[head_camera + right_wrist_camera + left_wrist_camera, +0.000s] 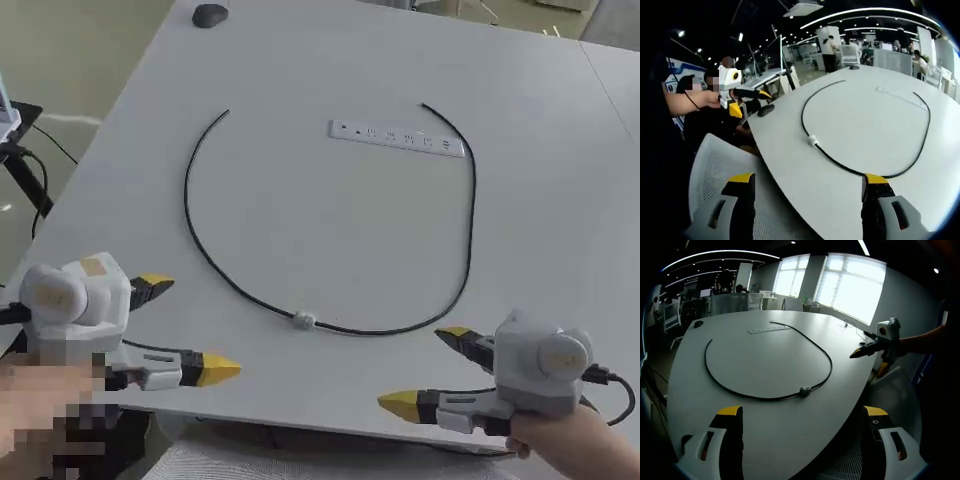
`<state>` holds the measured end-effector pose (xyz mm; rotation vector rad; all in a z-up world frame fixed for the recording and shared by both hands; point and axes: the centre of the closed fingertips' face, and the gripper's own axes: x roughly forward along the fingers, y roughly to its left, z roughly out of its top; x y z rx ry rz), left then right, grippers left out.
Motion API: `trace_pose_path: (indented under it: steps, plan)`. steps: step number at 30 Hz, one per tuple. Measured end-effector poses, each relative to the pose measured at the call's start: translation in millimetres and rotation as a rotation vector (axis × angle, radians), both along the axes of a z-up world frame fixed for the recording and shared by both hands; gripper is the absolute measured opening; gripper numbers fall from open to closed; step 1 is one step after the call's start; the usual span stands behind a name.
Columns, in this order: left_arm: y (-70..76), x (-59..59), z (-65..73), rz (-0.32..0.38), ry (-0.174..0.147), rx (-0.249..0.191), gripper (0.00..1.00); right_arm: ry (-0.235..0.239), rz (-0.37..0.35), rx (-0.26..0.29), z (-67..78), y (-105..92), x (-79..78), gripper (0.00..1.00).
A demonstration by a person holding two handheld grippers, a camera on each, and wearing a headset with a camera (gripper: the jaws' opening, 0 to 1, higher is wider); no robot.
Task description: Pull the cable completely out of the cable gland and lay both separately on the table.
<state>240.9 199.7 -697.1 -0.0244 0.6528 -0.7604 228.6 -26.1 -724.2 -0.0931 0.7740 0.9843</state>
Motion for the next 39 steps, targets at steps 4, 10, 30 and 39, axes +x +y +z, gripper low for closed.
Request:
trace_pose_path:
  steps: [4,10,30,39]
  plan:
    - [0.0,0.7,1.4,-0.002,-0.005,0.002,0.95,0.001,-0.001,0.0,0.1,-0.2,-0.4,0.88]
    - [-0.3,-0.1,0.7,-0.004,-0.004,0.002,0.95,0.003,-0.001,0.0,-0.3,-0.1,0.0,0.88]
    - [-5.5,-1.1,-2.9,-0.016,0.008,-0.006,0.94,-0.007,0.033,0.014,7.5,18.2,14.9,0.87]
    - [-4.6,1.2,-1.5,-0.006,0.005,-0.021,0.94,-0.017,0.056,0.01,8.8,26.7,23.0,0.87]
